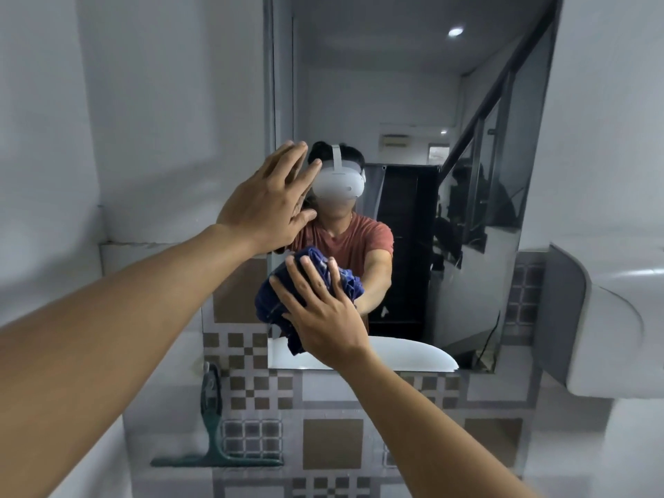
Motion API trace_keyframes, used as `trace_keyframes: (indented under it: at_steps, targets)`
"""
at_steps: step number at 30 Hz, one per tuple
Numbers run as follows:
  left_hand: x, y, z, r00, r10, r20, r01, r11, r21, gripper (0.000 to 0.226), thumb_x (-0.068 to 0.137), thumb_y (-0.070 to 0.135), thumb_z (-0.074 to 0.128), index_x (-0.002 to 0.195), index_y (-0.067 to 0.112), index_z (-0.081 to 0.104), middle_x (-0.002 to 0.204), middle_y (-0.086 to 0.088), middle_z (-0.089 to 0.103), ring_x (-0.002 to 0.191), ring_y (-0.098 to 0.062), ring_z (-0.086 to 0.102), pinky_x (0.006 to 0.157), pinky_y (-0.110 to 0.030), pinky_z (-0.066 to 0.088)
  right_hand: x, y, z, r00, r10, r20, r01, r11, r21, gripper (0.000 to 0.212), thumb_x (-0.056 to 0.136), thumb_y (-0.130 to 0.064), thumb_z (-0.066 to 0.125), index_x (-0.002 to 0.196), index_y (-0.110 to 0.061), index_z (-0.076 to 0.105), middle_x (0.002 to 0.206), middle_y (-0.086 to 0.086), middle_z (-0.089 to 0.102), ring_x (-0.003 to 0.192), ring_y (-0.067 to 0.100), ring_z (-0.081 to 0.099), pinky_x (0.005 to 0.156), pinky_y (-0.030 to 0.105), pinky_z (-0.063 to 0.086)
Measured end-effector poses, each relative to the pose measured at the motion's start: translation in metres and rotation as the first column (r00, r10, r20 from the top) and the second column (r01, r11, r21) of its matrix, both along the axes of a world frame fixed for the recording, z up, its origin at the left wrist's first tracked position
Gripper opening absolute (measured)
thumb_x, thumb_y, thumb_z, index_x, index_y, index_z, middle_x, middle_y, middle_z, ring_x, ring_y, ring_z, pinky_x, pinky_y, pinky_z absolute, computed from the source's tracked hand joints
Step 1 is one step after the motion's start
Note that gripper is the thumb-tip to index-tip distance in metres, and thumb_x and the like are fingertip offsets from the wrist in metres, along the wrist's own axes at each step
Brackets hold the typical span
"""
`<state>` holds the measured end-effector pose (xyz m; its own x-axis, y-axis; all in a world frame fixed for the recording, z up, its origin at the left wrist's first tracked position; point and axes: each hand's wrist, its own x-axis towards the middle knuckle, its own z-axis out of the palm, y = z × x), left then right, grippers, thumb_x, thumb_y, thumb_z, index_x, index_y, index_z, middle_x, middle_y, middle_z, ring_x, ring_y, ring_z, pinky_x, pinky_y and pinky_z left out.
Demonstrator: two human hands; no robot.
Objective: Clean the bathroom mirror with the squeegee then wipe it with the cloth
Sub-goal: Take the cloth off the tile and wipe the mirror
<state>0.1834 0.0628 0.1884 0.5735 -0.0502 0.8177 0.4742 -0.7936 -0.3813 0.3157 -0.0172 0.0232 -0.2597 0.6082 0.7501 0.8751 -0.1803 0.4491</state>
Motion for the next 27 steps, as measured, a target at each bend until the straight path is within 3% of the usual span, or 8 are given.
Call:
trace_keyframes:
  at_steps: [4, 9, 13, 15, 23, 27]
  targets:
    - [-0.001, -0.003, -0.003, 1.000, -0.006, -0.002, 0.006, 1.000, -0.015, 0.073, 0.093, 0.039, 0.065, 0.153, 0.009, 0.036, 0.160, -0.020, 0.028, 0.151, -0.034, 0.022, 0.107, -0.048, 0.044, 0.010, -0.008, -0.014, 0.998, 0.007, 0.064, -0.001, 0.996, -0.085, 0.055, 0.107, -0.032, 0.039, 0.159, -0.018, 0.028, 0.168, 0.013, 0.020, 0.156, 0.033, 0.010, 0.123, 0.062, 0.010]
    - [-0.008, -0.010, -0.036, 0.999, -0.038, 0.017, 0.039, 0.996, -0.084, 0.066, 0.093, 0.030, 0.065, 0.150, 0.007, 0.042, 0.156, -0.022, 0.032, 0.146, -0.038, 0.031, 0.091, -0.049, 0.056, 0.037, -0.035, -0.021, 0.996, -0.042, 0.079, 0.050, 0.994, -0.095, 0.056, 0.107, -0.033, 0.039, 0.160, -0.019, 0.026, 0.168, 0.014, 0.019, 0.156, 0.033, 0.011, 0.122, 0.062, 0.014]
    - [-0.011, -0.008, -0.066, 1.000, -0.021, 0.009, 0.022, 0.998, -0.062, 0.066, 0.091, 0.027, 0.066, 0.149, 0.004, 0.044, 0.153, -0.025, 0.035, 0.146, -0.040, 0.029, 0.110, -0.051, 0.041, 0.065, -0.063, -0.024, 0.990, -0.137, -0.045, 0.137, 0.990, -0.015, 0.055, 0.108, -0.042, 0.037, 0.159, -0.022, 0.031, 0.167, 0.014, 0.021, 0.155, 0.033, 0.017, 0.119, 0.061, 0.022]
    - [-0.008, -0.007, -0.074, 1.000, -0.015, -0.007, 0.015, 0.999, -0.049, 0.067, 0.091, 0.031, 0.066, 0.149, 0.005, 0.043, 0.153, -0.025, 0.035, 0.145, -0.040, 0.029, 0.117, -0.051, 0.034, 0.074, -0.075, -0.022, 0.979, -0.178, -0.096, 0.180, 0.984, 0.009, 0.056, 0.107, -0.044, 0.035, 0.159, -0.023, 0.030, 0.167, 0.015, 0.020, 0.155, 0.034, 0.017, 0.121, 0.061, 0.019]
    - [0.001, -0.010, -0.084, 0.999, -0.005, -0.047, 0.001, 0.998, -0.068, 0.075, 0.088, 0.033, 0.070, 0.151, 0.006, 0.040, 0.154, -0.025, 0.034, 0.147, -0.040, 0.028, 0.118, -0.053, 0.033, 0.115, -0.106, -0.011, 0.964, -0.197, -0.179, 0.216, 0.971, 0.097, 0.061, 0.106, -0.043, 0.038, 0.161, -0.023, 0.020, 0.168, 0.015, 0.012, 0.156, 0.031, -0.001, 0.125, 0.057, 0.005]
    - [0.002, -0.008, -0.084, 0.999, -0.011, -0.048, 0.008, 0.998, -0.057, 0.074, 0.088, 0.034, 0.069, 0.151, 0.007, 0.041, 0.154, -0.024, 0.034, 0.147, -0.039, 0.028, 0.118, -0.052, 0.033, 0.137, -0.123, -0.014, 0.913, -0.162, -0.375, 0.242, 0.954, 0.178, 0.061, 0.107, -0.042, 0.032, 0.161, -0.020, 0.019, 0.169, 0.014, 0.004, 0.157, 0.033, -0.003, 0.126, 0.050, -0.002]
